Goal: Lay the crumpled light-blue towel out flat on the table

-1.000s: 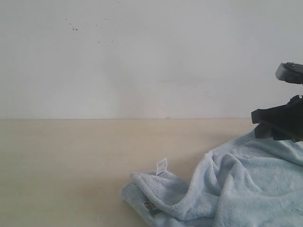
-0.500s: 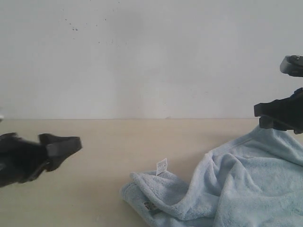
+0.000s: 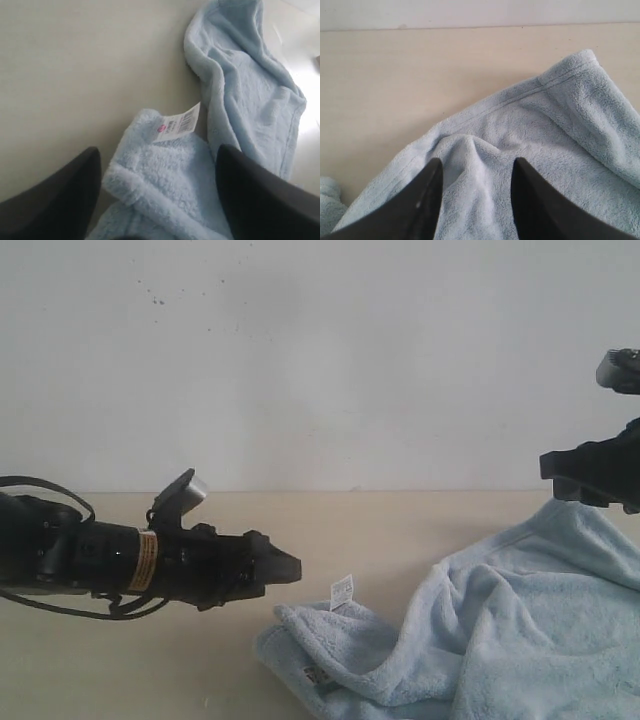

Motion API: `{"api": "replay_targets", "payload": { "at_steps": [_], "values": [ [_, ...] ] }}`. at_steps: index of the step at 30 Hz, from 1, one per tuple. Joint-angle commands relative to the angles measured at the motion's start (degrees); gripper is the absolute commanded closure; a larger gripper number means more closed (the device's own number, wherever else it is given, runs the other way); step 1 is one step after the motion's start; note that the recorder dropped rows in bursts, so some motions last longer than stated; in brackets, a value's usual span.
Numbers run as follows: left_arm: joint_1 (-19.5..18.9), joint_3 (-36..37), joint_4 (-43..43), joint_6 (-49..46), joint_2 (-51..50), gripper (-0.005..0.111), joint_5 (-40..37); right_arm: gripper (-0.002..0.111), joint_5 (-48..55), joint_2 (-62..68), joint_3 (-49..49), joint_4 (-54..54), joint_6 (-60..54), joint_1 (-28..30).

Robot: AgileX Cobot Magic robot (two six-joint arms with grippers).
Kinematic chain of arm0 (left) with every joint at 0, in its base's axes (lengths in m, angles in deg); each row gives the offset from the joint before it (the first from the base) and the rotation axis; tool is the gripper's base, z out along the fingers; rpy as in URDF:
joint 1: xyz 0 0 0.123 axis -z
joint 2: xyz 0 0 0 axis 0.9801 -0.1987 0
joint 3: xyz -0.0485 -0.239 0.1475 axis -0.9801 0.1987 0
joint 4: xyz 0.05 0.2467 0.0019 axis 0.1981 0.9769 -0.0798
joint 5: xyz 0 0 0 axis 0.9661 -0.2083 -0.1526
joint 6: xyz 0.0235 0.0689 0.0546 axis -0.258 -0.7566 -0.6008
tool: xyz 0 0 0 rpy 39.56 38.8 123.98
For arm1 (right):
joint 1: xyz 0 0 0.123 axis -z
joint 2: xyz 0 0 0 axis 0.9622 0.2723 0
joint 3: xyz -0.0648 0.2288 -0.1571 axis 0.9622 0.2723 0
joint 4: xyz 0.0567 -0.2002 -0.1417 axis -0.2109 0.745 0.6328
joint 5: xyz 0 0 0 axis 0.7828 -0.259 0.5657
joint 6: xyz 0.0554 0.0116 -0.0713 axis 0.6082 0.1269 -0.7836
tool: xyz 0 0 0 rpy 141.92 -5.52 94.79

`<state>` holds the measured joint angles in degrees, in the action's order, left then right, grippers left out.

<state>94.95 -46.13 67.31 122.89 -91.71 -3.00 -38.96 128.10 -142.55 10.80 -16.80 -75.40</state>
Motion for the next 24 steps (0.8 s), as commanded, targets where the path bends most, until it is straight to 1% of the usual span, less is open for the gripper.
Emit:
{"api": "replay_targets", "payload": {
  "at_steps": [1,6,9,10,15,19,21,24],
  "values": [
    [0.3,-0.6,5.2,2.6,-0.2,0.044,-3.8,0.066,0.1,-0.4,-0.1,0.0,-0.5,0.0],
    [0.3,-0.6,5.8,2.6,-0.7,0.044,-4.6,0.066,0.5,-0.4,-0.1,0.0,-0.5,0.0],
    [0.3,-0.7,5.7,2.6,-2.7,0.044,-3.6,0.066,0.5,-0.4,-0.1,0.0,-0.5,0.0],
    [0.3,-0.8,5.1,2.6,-3.4,0.044,-2.0,0.066,0.5,-0.4,-0.1,0.0,-0.5,0.0],
    [0.3,-0.8,3.8,1.6,-4.9,0.044,-1.8,0.066,0.5,-0.4,-0.1,0.0,-0.5,0.0],
    [0.3,-0.8,1.1,-0.7,-4.9,0.044,0.1,0.066,0.3,-0.4,-0.1,0.0,-0.6,0.0],
    [0.9,-0.8,0.2,-1.2,-4.9,0.045,0.1,0.066,0.3,-0.4,-0.1,0.0,-0.6,0.0],
    [3.0,-1.4,-0.5,-3.1,-4.9,0.045,-1.2,0.066,0.1,-0.4,-0.1,0.0,-0.6,0.0]
  ]
}}
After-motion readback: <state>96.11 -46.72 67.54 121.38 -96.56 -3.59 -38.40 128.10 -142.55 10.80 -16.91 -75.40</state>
